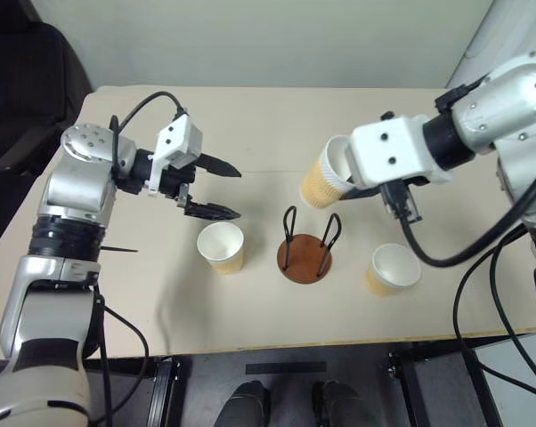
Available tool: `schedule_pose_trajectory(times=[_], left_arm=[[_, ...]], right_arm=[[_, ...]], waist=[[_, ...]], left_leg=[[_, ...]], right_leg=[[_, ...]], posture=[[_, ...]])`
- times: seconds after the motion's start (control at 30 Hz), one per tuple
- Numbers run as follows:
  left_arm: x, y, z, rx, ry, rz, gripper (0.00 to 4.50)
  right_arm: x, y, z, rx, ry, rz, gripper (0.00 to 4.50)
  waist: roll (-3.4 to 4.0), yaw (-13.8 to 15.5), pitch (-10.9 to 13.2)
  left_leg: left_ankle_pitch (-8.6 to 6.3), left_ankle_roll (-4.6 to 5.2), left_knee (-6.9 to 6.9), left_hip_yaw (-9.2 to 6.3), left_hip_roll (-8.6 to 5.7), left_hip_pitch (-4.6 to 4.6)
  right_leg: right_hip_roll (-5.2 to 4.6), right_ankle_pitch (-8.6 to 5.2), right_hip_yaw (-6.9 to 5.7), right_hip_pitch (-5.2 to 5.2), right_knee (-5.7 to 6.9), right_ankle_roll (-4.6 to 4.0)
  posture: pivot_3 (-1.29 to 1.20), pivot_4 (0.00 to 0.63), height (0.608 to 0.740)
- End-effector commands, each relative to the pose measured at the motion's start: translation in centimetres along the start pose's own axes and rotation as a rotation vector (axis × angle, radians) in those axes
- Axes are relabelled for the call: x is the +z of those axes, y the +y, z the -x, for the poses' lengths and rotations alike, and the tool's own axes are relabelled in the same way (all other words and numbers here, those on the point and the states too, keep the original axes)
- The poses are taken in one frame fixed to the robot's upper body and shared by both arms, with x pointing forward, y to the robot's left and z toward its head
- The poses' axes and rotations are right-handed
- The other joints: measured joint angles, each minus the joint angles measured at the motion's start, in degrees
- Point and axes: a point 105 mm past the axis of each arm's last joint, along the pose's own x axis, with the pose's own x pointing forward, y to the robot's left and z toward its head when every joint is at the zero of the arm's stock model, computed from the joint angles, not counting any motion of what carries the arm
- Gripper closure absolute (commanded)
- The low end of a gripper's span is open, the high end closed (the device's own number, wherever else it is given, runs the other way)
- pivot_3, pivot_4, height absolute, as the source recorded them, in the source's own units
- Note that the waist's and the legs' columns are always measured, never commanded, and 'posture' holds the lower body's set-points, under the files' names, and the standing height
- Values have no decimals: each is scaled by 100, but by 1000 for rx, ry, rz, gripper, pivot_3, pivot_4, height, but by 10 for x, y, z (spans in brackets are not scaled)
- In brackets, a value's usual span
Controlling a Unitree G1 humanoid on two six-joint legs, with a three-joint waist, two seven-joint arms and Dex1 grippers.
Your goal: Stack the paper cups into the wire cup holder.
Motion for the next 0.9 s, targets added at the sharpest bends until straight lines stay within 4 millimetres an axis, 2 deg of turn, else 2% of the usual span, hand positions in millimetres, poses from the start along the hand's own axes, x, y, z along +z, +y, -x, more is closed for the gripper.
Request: schedule_pose_trajectory(times=[0.03, 0.43, 0.7, 0.8, 0.9], left_arm=[[9, -1, 2, -30, -6, -47, 0], [7, -2, 0, -29, -6, -44, 0], [8, -1, 0, -25, -10, -42, 0], [8, 0, 0, -26, -12, -42, 0], [8, 0, -1, -27, -14, -42, 0]], right_arm=[[8, 1, 1, 5, 26, 80, 4467], [-7, 11, -17, 75, 66, 110, 4467], [-7, 18, -23, 99, 65, 141, 4467], [-5, 18, -23, 96, 48, 140, 3887], [0, 17, -24, 82, 18, 128, 2879]], waist=[[0, 0, 0], [0, -4, 0], [0, -4, 0], [0, -4, 0], [0, -7, 0]], left_leg=[[0, 0, 0, 0, 0, 0], [0, 0, 0, 0, 1, 0], [0, 0, 0, 0, 1, 0], [0, 0, -1, 0, 1, 0], [0, 0, -1, 0, 1, 0]], right_leg=[[0, 0, 0, 0, 0, 0], [0, 0, 0, -1, 0, 0], [0, 0, 0, -1, 0, -1], [0, 0, 0, -1, 1, -1], [0, 0, 0, -1, 1, -1]], posture=[[0, 150, 740], [0, 150, 740], [0, 150, 740], [0, 150, 740], [0, 150, 740]])
